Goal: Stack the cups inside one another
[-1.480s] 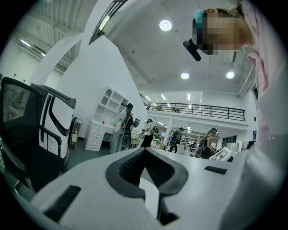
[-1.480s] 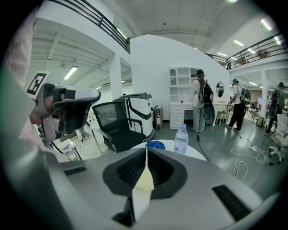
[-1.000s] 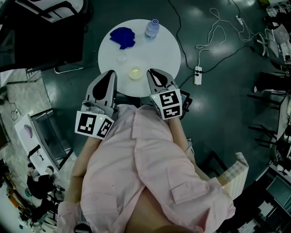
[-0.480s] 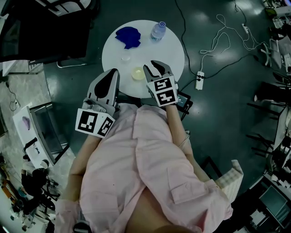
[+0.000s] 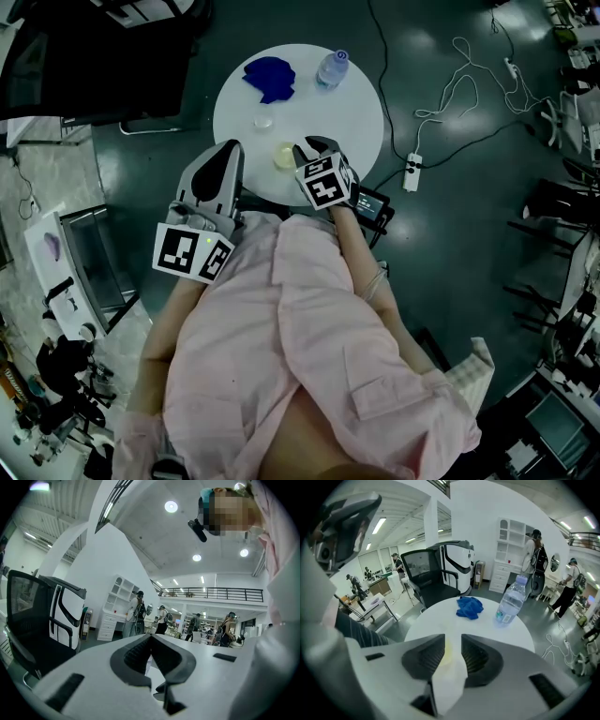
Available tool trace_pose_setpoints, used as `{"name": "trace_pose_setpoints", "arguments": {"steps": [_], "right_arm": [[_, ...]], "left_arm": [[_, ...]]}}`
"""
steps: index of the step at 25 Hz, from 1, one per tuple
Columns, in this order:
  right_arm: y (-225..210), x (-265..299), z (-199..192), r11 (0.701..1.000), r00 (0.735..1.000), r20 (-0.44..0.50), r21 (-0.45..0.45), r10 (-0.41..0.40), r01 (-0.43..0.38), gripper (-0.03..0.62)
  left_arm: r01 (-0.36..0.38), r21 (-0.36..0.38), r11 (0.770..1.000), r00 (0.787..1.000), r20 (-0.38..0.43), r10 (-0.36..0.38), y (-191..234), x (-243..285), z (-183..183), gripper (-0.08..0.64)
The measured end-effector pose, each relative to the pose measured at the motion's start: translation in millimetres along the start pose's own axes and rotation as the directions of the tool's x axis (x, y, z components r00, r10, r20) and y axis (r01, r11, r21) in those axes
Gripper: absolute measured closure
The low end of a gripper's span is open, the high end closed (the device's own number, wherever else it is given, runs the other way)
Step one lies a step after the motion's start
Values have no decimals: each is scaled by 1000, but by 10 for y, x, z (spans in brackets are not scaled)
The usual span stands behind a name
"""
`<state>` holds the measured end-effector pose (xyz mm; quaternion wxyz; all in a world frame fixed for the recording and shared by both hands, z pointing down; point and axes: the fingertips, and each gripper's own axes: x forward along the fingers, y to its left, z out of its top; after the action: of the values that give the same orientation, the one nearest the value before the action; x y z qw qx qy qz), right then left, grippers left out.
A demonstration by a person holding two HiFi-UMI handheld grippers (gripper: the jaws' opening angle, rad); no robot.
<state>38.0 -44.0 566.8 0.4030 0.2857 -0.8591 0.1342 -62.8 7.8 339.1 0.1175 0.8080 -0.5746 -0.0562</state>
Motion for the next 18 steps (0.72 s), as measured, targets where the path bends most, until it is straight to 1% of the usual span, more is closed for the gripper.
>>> {"name": "trace_pose_setpoints", "arguments": {"steps": [3, 8, 15, 18], "right_arm": [[21, 105, -99, 1000, 999, -40, 17, 23, -22, 486], [54, 225, -172, 997, 995, -79, 59, 59, -54, 486], [52, 423, -300, 994, 983, -160, 66, 92, -82, 486], [24, 511, -387, 991, 978, -183, 105, 100, -81, 486]], "left_arm": [[-11, -2, 1000, 1000, 0, 11, 36, 8, 3, 551], [-35, -9, 999, 999, 3, 35, 95, 0, 24, 551], [-71, -16, 997, 997, 5, 71, 197, 18, 43, 551], [-85, -22, 996, 996, 5, 85, 244, 18, 48, 551]]}}
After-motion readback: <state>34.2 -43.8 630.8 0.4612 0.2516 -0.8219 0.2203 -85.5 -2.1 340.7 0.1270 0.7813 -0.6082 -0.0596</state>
